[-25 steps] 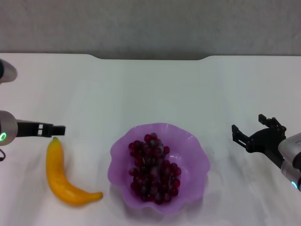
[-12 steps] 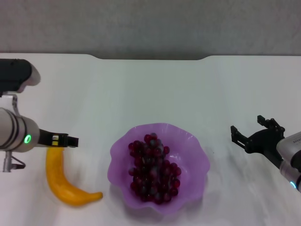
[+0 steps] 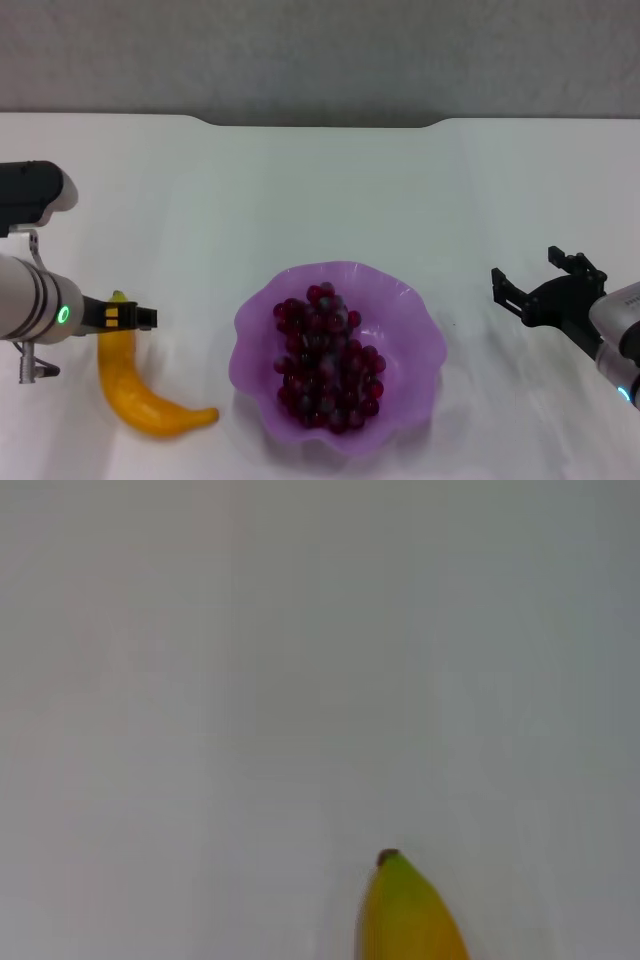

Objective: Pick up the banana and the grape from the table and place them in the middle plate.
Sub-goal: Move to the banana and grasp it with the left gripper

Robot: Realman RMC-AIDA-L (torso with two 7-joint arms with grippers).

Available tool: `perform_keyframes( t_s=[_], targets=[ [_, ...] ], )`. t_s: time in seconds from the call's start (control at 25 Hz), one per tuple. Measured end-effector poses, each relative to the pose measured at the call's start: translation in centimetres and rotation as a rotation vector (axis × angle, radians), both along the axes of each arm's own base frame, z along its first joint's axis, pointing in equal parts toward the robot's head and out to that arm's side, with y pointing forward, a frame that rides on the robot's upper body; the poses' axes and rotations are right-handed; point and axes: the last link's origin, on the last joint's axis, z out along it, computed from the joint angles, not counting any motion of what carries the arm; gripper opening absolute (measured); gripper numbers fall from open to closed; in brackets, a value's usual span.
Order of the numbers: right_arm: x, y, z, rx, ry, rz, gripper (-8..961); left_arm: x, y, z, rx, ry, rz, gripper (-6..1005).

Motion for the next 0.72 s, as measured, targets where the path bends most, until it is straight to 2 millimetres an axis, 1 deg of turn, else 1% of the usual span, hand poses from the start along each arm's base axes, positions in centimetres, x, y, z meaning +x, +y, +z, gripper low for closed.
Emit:
perform_keyframes(
  t_s=[0.12, 0.32, 0.72],
  targets=[
    [0.0, 0.0, 0.0, -0.001, -0.001, 0.0, 876, -0.6, -0.1, -0.1, 0.004, 0.001, 0.013, 860],
    [0.0, 0.0, 0.0, -0.001, -0.001, 0.001, 876, -1.6, -0.3, -0.9, -0.019, 0.017, 0.035, 829],
    [0.0, 0.1, 0.1, 0.003, 0.0, -0.001, 876, -1.5, 0.0, -1.1, -0.02, 0.017, 0.022, 767]
  ],
)
